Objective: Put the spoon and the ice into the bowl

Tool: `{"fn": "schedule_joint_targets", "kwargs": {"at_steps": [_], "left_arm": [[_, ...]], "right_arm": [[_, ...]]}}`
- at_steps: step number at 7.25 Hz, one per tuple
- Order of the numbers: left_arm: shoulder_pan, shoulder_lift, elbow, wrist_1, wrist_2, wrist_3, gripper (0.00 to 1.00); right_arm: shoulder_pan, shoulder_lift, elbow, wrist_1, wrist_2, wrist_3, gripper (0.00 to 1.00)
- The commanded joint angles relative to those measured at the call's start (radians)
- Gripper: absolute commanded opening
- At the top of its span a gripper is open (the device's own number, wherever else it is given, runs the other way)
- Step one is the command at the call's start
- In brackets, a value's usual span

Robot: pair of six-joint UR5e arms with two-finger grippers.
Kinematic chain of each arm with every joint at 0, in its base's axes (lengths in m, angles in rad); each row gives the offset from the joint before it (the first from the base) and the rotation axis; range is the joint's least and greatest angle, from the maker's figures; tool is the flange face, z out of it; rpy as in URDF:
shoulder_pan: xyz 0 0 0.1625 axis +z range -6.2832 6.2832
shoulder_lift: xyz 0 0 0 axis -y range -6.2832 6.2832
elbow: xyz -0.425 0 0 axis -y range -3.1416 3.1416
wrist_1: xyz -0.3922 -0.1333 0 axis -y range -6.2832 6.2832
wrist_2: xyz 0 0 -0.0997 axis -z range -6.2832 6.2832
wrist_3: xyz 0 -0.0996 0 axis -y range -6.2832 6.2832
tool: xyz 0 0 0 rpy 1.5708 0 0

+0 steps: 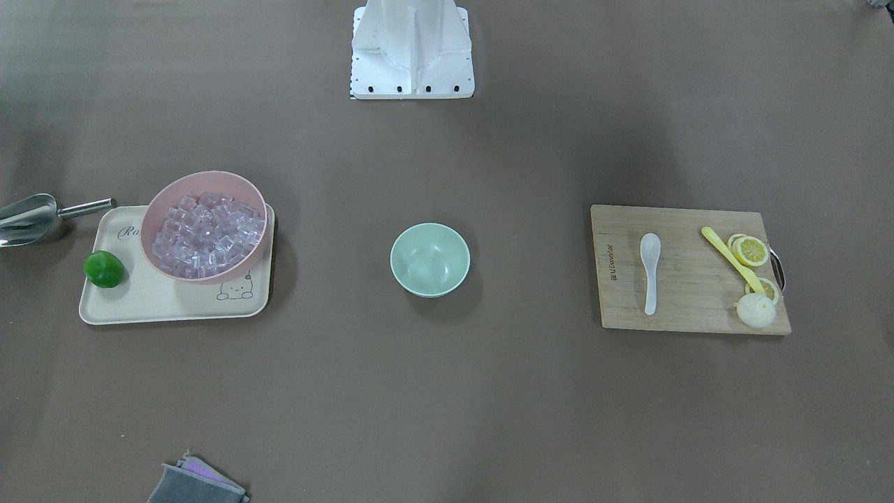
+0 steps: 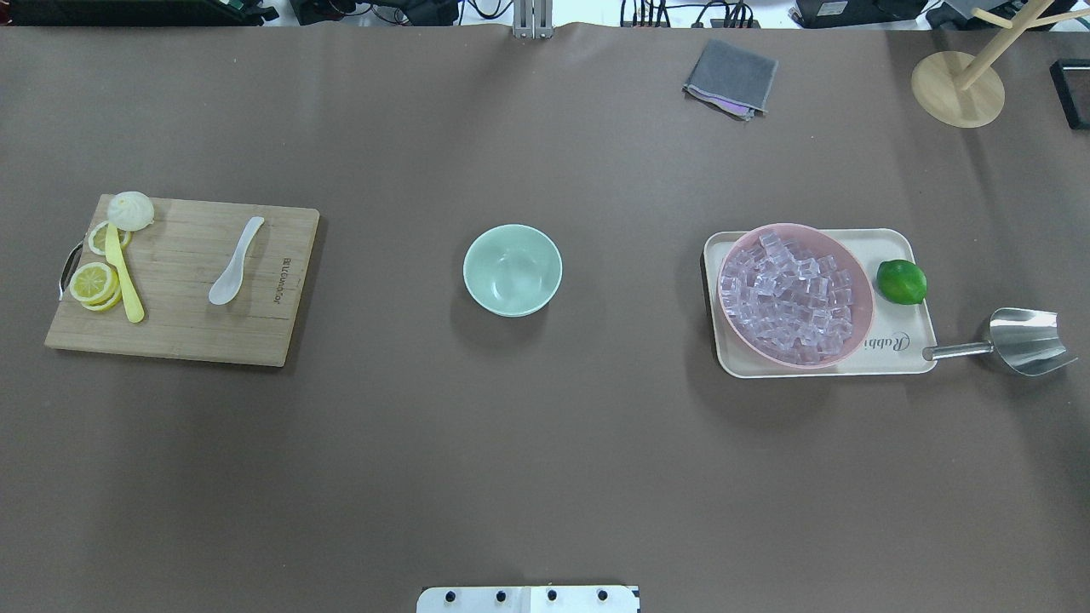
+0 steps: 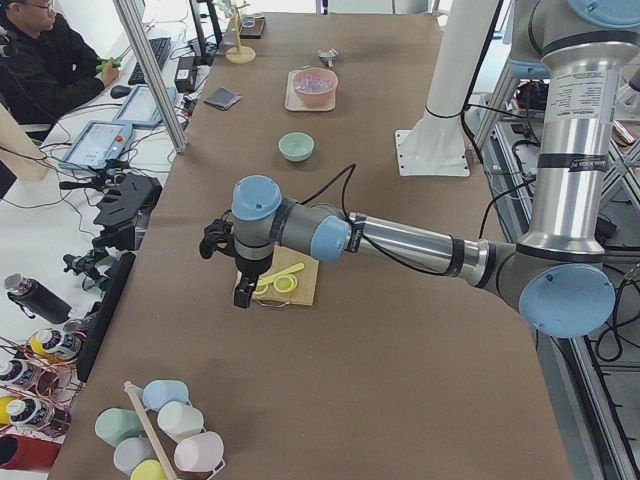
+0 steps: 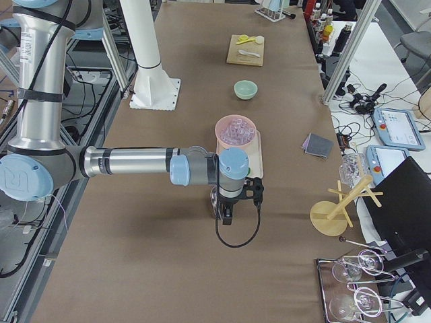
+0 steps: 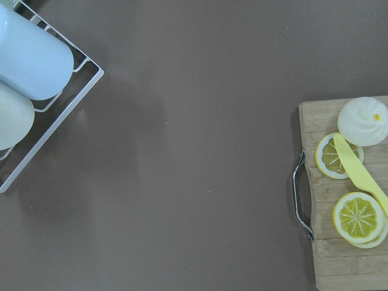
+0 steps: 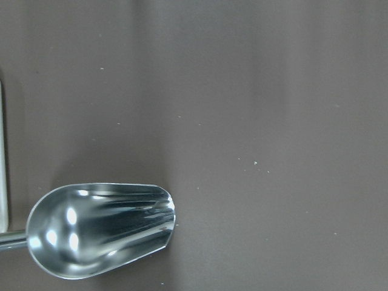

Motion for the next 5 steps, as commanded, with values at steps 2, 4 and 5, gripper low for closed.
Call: {"fn": "schedule_joint_targets", "kwargs": {"at_steps": [2,4,5], "left_arm": [[0.148,-0.035,-0.021,-0.144,-0.008,-0.284,0.98],[0.305,-0.067,-0.019,-0.294,0.089,-0.564,0.98],[0.417,-0.069,-0.009,-0.339,0.227,-0.623,0.98]], "right_arm": [[-0.005,0.069,0.023,0.0,0.016,-0.001,1.0],[-0.005,0.072,0.017,0.002,0.018,-0.001,1.0],[-0.005,0.071,0.014,0.0,0.021,-0.001,1.0]]}}
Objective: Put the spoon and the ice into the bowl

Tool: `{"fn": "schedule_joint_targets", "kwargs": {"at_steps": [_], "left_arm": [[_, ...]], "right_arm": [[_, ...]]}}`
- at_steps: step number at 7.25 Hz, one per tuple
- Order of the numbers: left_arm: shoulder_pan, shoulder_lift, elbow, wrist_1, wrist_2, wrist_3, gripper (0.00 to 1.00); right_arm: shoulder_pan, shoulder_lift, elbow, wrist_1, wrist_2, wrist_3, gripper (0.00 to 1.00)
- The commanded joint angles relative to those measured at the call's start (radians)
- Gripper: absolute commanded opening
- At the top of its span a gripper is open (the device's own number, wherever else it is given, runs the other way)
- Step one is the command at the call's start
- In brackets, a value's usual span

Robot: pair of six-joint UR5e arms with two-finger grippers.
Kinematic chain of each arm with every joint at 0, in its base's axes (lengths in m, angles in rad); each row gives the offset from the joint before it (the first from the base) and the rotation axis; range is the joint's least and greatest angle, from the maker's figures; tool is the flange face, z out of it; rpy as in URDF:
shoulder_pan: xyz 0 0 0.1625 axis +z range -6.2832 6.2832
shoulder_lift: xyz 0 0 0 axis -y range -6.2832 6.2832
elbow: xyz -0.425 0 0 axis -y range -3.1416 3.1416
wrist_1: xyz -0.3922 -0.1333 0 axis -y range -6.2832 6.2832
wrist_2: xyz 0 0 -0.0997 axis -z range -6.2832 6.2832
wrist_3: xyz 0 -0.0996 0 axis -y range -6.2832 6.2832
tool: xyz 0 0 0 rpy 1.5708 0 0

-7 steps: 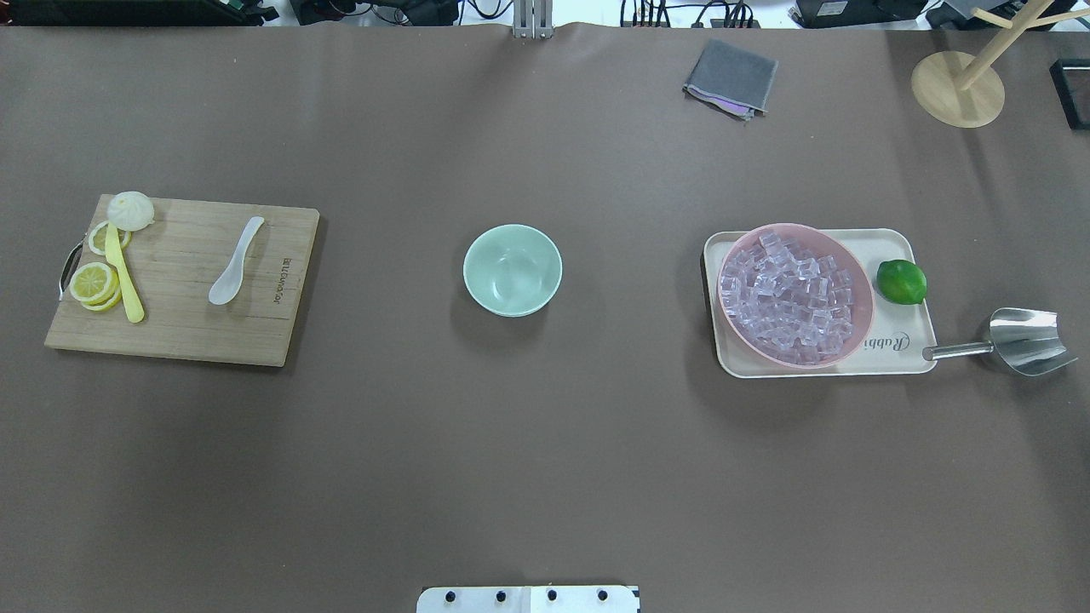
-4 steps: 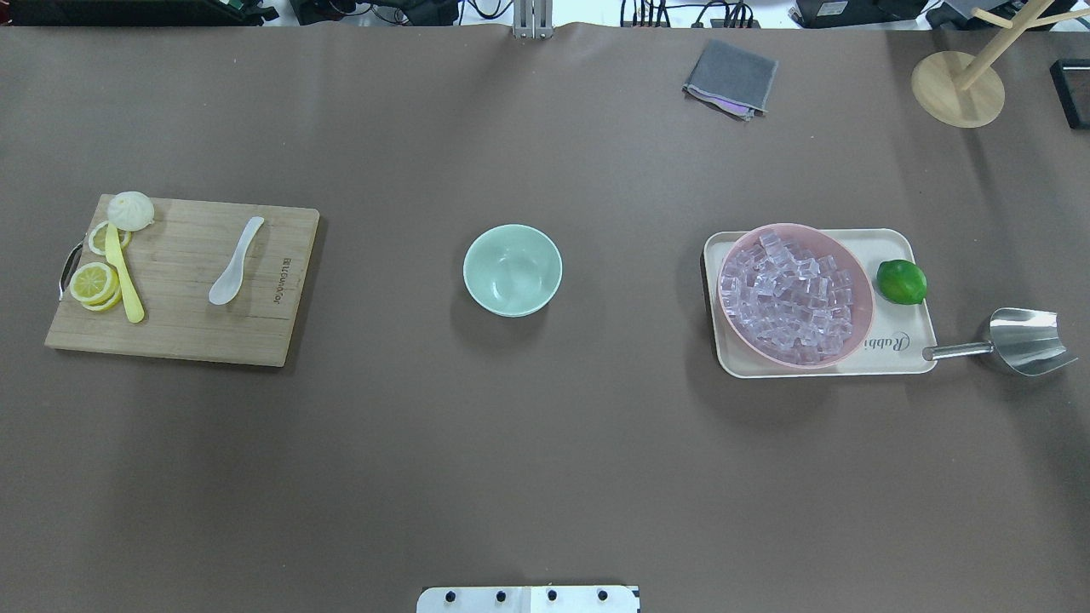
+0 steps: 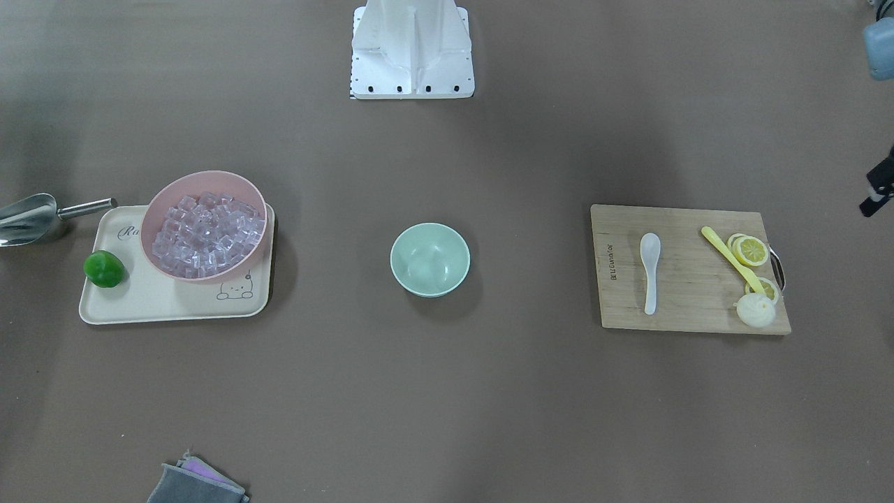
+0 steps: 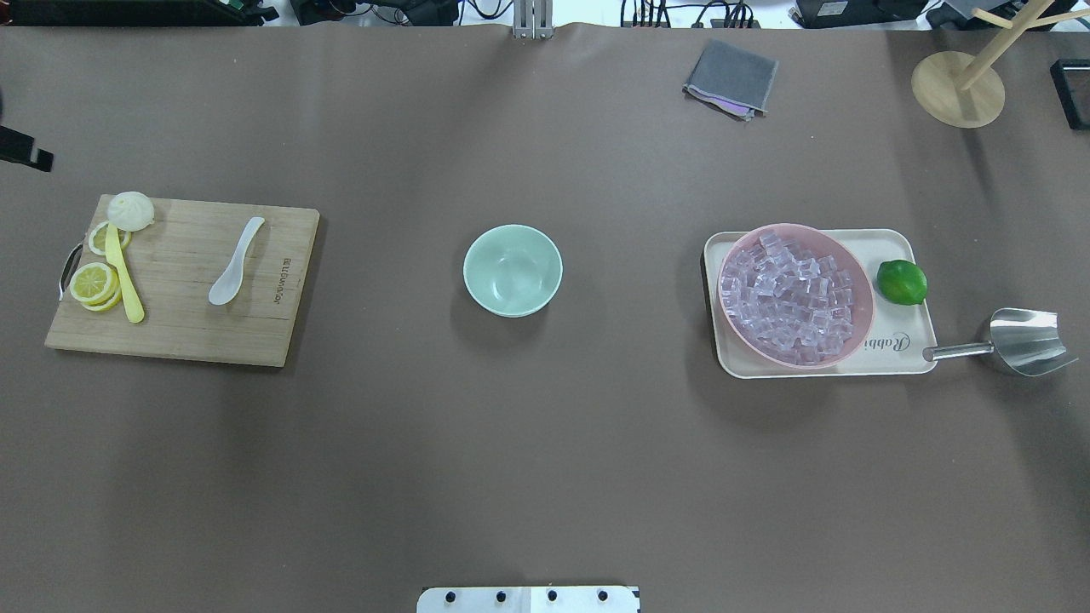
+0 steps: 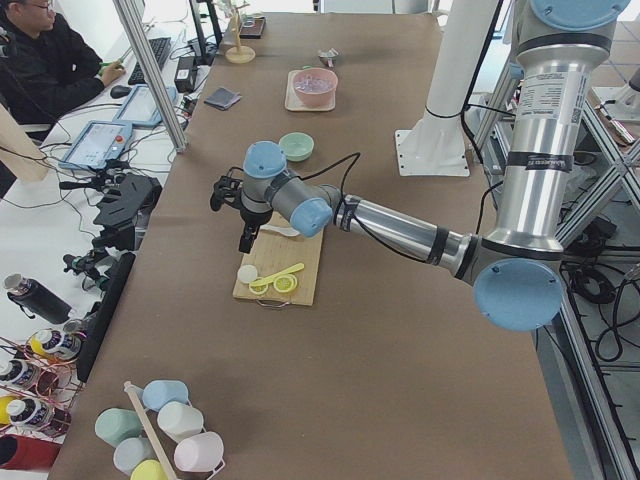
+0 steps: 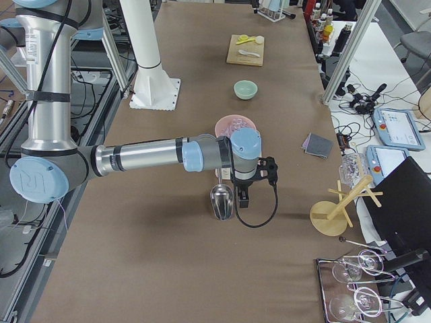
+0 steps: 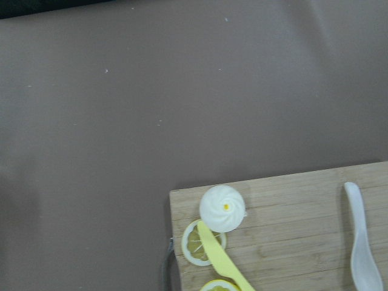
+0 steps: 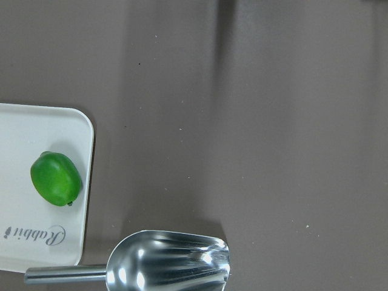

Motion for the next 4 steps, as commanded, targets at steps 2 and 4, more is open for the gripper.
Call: {"fn": "schedule_joint_targets", "kwargs": {"at_steps": [2,4], "left_arm": [[0.284,-0.099,0.071,-0.074,0.255,-0.24,0.98],[0.378,-0.155,0.115,-0.075,0.318,-0.278,0.98]], "right_arm": [[0.0,0.001,0.001,-0.001,0.024,0.002,1.0],[0.0,0.004,0.009,0.0,0.041,0.023,1.0]]}}
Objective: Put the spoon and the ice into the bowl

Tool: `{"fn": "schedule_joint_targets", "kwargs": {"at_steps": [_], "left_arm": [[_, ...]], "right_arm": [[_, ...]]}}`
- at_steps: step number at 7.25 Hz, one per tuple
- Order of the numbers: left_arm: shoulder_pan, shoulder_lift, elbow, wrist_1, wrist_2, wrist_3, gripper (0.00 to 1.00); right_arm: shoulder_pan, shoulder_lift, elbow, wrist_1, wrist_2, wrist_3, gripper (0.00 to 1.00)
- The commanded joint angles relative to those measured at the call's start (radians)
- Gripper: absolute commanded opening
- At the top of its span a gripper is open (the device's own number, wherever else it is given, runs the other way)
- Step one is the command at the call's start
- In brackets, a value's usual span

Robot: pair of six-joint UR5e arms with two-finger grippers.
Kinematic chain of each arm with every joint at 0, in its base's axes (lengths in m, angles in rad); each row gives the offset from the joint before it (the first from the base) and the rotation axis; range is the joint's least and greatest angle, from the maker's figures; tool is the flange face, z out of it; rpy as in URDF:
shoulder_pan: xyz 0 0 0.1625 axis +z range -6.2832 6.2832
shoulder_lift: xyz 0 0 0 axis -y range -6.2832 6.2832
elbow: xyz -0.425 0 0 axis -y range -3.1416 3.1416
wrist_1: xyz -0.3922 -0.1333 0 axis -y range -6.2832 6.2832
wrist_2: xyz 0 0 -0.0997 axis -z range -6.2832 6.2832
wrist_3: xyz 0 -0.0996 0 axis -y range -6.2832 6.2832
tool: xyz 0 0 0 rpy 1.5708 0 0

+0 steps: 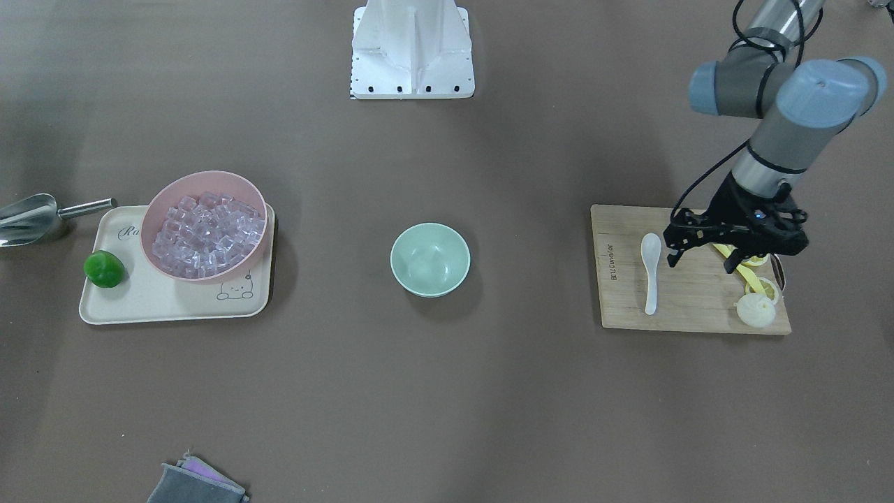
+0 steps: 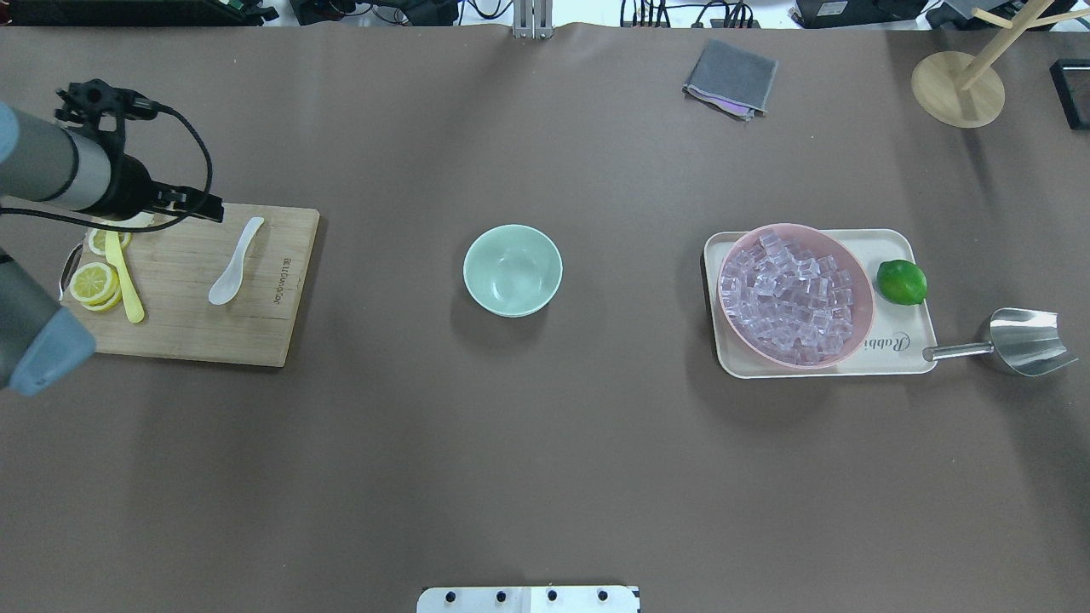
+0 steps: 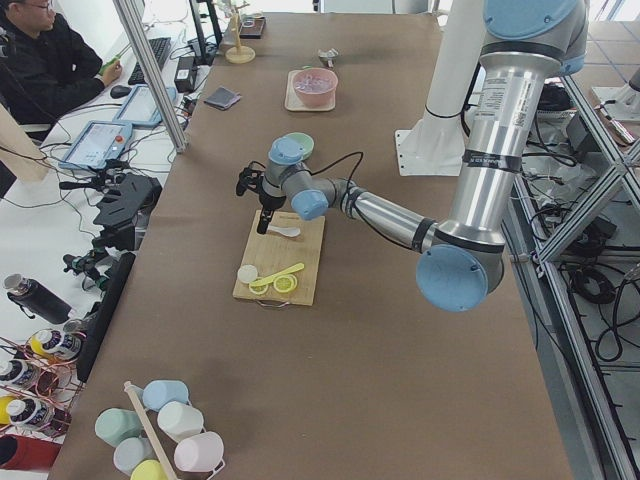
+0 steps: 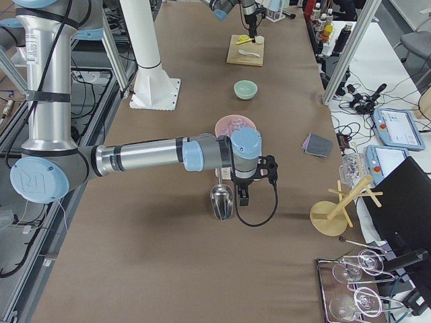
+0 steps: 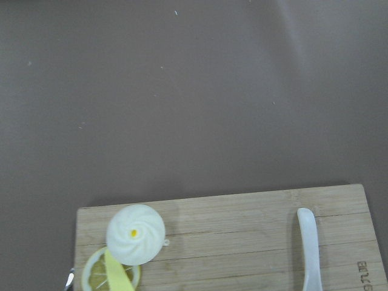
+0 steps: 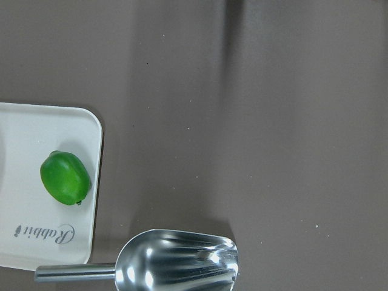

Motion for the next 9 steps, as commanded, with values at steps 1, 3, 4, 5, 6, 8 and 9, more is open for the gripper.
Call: {"fn": "schedule_joint_targets", "kwargs": {"at_steps": [1,3,4,5,6,8,9], "left_arm": [[0.089,-0.041,0.043,-0.003,0.044,-0.027,0.97],[0.111,-0.043,0.059,-0.003,0.046,-0.025,0.85],[0.114,-0.043,0.06,-0.003,0.046,-0.022,0.82],[0.116,-0.043,0.063,-0.003,0.046,-0.021,0.8],[0.116,-0.041,0.065,-0.002,0.046,-0.018,0.78],[0.114,-0.043,0.065,0.0,0.044,-0.004,0.76],[0.114,-0.047,0.071,0.001,0.044,0.017,0.76]], "right_arm": [[0.0,0.01,0.006,0.001,0.015,0.031,1.0],[-0.002,0.027,0.006,0.001,0.015,0.067,1.0],[-0.002,0.033,0.006,0.001,0.022,0.076,1.0],[-0.009,0.034,0.015,0.001,0.027,0.096,1.0],[-0.021,0.037,0.03,0.001,0.027,0.14,1.0],[-0.057,0.054,0.053,0.001,0.027,0.214,1.0],[-0.066,0.063,0.053,0.001,0.027,0.226,1.0]]}}
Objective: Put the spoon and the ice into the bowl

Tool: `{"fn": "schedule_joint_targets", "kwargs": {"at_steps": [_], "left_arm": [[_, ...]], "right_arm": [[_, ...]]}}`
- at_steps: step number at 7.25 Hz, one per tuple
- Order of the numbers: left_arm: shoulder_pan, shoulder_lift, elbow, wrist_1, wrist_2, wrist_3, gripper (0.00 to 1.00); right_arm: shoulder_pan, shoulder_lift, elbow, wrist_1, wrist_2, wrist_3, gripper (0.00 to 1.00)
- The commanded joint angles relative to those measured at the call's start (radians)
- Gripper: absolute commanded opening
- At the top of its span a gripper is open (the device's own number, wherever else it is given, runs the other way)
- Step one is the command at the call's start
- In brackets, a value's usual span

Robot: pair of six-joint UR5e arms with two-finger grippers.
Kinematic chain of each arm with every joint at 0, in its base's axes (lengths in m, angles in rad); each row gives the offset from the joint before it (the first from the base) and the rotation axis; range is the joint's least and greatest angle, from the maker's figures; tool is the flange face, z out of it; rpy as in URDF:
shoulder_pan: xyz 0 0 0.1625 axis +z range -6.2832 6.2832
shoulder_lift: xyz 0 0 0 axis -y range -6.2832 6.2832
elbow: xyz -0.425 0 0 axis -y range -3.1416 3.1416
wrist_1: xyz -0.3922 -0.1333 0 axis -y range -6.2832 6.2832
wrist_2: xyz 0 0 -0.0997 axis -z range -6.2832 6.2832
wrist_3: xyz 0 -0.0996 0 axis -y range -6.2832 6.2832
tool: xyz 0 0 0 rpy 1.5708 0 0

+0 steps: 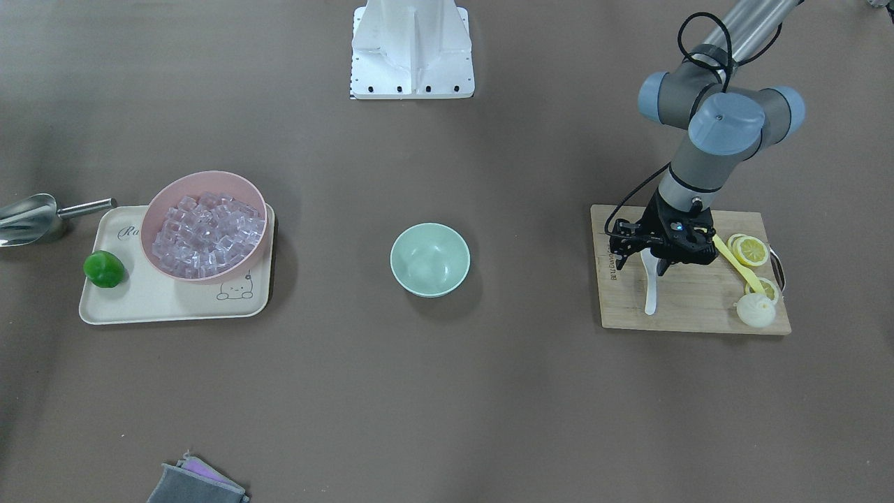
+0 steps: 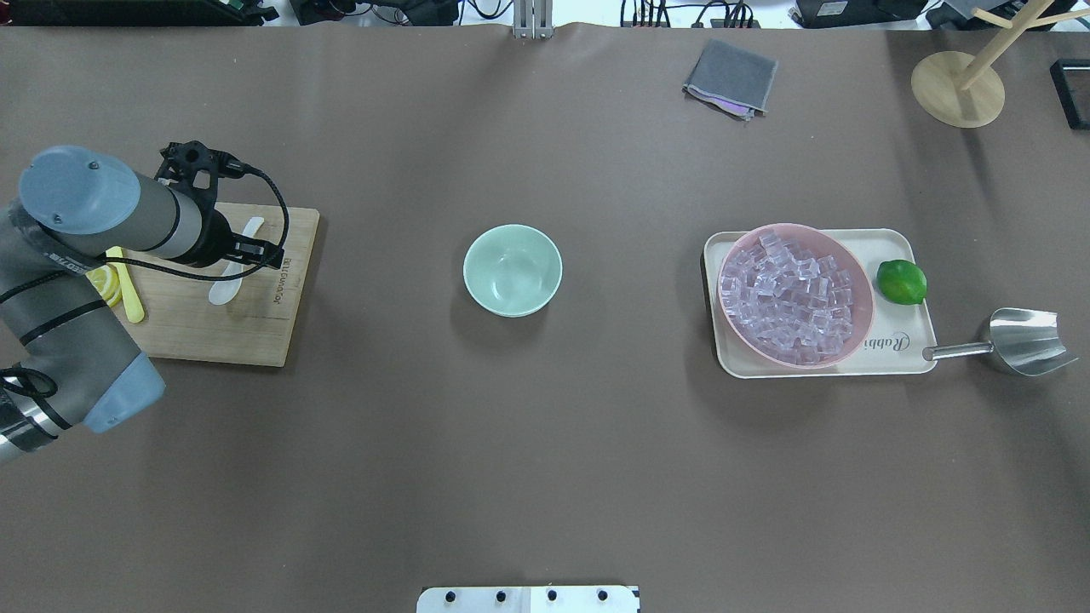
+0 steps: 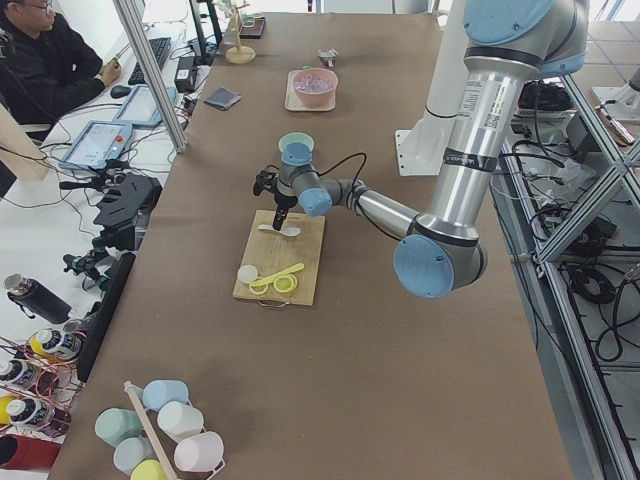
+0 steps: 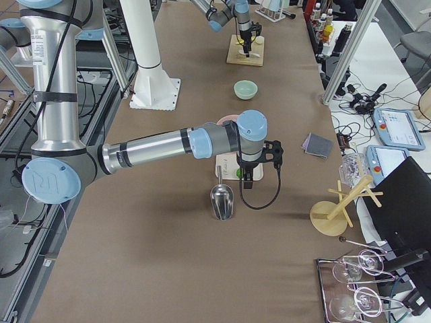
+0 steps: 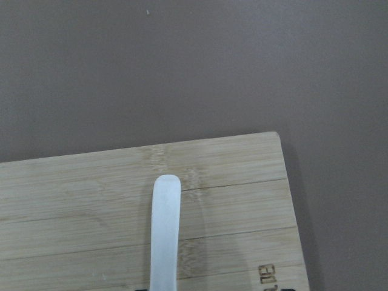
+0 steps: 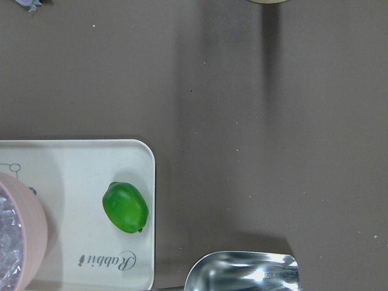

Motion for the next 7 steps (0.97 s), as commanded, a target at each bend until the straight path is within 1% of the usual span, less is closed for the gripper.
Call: {"fn": "schedule_joint_targets", "kwargs": {"at_steps": [1,2,3,6,7], "left_arm": [[0.0,-0.007,0.015,0.003,0.001,0.03,0.76],[-0.003,-0.007,0.023,0.002,0.001,0.036,0.75],[-0.014,-0.007,0.024,0.002,0.001,0.079,0.75],[-0.019,-0.007,0.052,-0.001,-0.001,0.084,0.74],[-0.017,-0.007,0.058,-0.001,-0.001,0.082,0.69]], "right_arm": [[-0.022,0.02,0.005,0.0,0.0,0.034,1.0],[-0.029,0.032,0.005,0.0,0.0,0.066,1.0],[-0.038,0.043,0.009,0.0,-0.001,0.076,1.0],[-0.057,0.069,0.009,-0.002,0.0,0.077,1.0],[-0.063,0.074,0.008,-0.002,0.0,0.077,1.0]]}}
